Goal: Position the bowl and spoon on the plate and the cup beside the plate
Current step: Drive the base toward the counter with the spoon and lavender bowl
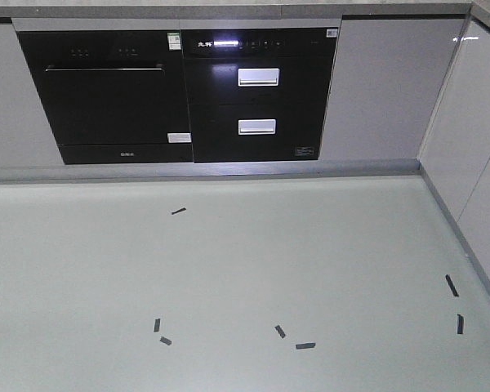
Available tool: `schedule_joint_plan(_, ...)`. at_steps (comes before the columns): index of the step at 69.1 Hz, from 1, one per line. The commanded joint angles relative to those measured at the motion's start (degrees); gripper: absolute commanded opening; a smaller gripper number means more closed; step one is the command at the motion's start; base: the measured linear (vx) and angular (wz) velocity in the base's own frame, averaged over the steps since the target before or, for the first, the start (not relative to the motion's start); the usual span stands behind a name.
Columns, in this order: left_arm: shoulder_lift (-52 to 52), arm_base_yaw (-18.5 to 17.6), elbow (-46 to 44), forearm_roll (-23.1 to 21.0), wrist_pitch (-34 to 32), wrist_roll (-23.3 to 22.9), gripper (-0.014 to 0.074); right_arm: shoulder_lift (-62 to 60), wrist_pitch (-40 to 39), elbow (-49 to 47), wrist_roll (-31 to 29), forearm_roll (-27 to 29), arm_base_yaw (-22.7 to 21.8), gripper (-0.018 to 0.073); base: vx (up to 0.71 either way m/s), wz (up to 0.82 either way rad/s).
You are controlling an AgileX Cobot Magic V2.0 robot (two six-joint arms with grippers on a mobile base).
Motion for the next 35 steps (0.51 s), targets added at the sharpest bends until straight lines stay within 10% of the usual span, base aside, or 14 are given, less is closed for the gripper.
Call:
schedule_joint_plan(1,-0.82,0.15,-1.06,-0.48,-4.48,-0.12,-0.0007,-0.48,-4.09,0.39,-0.52,-0.16,-0.34,-0.001,0.0,0.0)
schedule_joint_plan(35,-0.82,0.15,-1.06,-0.48,-4.48,-0.12,-0.0007,-0.48,-4.09,0.39,-0.52,-0.16,-0.34,-0.001,0.0,0.0)
